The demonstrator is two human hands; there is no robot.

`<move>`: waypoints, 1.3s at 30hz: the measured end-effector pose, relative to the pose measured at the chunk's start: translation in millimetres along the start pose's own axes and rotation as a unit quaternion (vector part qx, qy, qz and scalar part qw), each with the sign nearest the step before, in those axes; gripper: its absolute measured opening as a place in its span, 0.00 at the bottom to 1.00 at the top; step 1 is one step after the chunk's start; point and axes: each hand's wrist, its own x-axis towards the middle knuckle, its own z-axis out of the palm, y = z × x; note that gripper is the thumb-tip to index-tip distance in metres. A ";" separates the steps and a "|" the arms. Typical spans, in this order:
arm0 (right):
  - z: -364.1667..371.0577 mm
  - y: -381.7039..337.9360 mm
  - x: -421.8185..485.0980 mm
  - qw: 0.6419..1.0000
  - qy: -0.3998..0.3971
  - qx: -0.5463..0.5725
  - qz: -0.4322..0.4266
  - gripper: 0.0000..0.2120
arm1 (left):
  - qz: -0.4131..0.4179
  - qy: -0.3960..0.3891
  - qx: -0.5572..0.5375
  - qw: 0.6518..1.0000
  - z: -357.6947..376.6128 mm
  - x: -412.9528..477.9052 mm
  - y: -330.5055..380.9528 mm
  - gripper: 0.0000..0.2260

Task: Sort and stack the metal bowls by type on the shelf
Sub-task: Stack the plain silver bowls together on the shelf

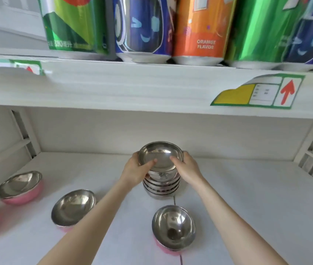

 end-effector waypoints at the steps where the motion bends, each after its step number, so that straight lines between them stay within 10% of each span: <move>1: -1.9 4.2 5.0 1.000 -0.007 -0.009 -0.001 0.13 | -0.006 0.004 0.003 1.000 5.7 2.0 -1.4 0.22; 25: 18.7 55.5 32.5 0.991 -0.086 -0.092 0.044 0.28 | -0.088 -0.004 0.227 0.970 31.8 34.1 -36.5 0.29; 39: 17.4 14.0 -17.1 0.922 0.088 -0.335 -0.171 0.35 | 0.122 0.108 0.585 0.794 -31.4 -4.9 -38.5 0.34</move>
